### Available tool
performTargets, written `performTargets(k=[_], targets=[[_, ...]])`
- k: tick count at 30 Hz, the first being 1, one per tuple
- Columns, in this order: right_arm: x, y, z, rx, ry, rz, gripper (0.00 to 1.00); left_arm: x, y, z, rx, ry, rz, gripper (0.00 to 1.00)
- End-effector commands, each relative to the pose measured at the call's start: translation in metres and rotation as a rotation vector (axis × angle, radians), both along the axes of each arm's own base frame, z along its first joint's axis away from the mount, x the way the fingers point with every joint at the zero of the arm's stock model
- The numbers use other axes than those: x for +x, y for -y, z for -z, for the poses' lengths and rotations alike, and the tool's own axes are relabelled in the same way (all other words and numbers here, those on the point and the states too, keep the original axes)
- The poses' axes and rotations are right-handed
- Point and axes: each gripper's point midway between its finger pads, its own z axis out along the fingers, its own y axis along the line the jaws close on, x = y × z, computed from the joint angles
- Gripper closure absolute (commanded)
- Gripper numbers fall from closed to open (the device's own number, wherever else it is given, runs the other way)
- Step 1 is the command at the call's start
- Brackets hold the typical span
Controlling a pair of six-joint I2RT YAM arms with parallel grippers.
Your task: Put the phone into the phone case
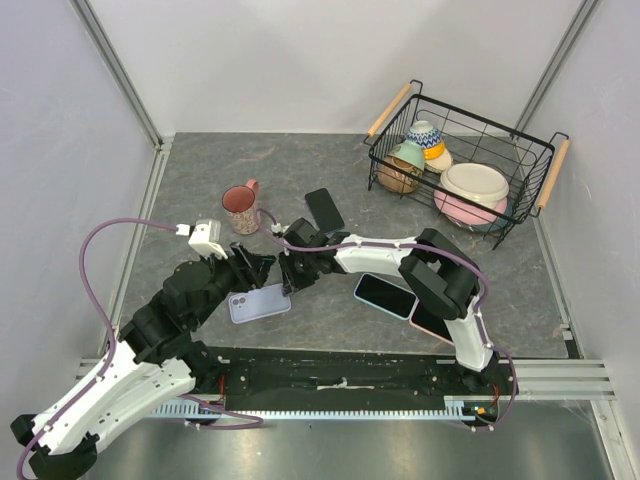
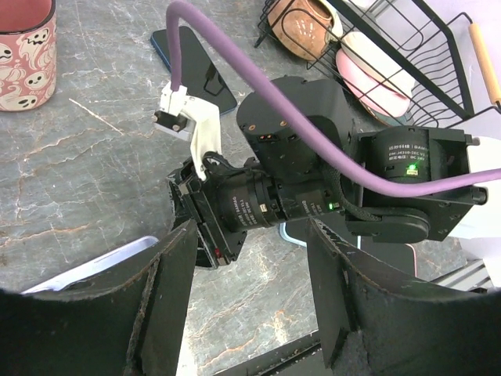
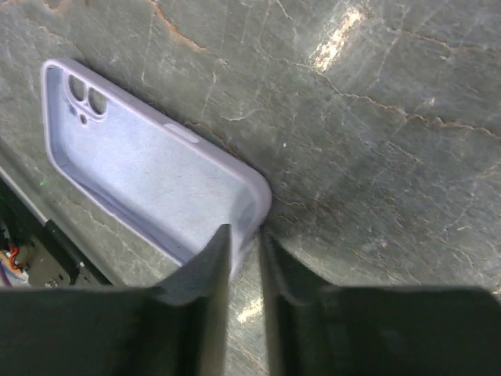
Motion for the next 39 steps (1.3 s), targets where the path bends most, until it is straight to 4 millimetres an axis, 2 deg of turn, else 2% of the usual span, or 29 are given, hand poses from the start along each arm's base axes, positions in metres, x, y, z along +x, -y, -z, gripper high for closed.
performTargets(k=[1, 5, 10, 12, 19, 25, 28, 35, 39], targets=[[-0.002, 0.005, 0.020, -0.093, 0.005, 0.025, 0.81, 0.002, -0.003, -0.012, -0.034, 0.016, -0.029, 0.35], [0.003, 0.015, 0.023, -0.128, 0.028, 0.050, 0.90, 0.000, -0.004, -0.011, -0.023, 0.008, -0.027, 0.35], [0.013, 0.034, 0.013, -0.140, 0.057, 0.093, 0.96, 0.001, -0.006, -0.006, 0.001, -0.002, -0.029, 0.35], [0.024, 0.045, 0.005, -0.135, 0.076, 0.118, 0.97, 0.001, -0.006, -0.006, 0.005, -0.004, -0.028, 0.35], [0.040, 0.108, 0.004, -0.182, 0.072, 0.202, 0.98, 0.005, 0.001, 0.006, 0.043, -0.033, -0.014, 0.35], [0.034, 0.147, 0.007, -0.215, 0.068, 0.237, 0.98, 0.009, 0.010, 0.011, 0.077, -0.053, 0.016, 0.35], [0.033, 0.161, 0.006, -0.226, 0.076, 0.233, 0.98, 0.011, 0.013, 0.013, 0.089, -0.059, 0.022, 0.34], [0.033, 0.175, 0.000, -0.241, 0.146, 0.138, 0.98, 0.013, 0.019, 0.020, 0.097, -0.071, 0.041, 0.34], [0.033, 0.185, 0.002, -0.257, 0.133, 0.151, 0.98, 0.013, 0.022, 0.024, 0.110, -0.082, 0.053, 0.34]])
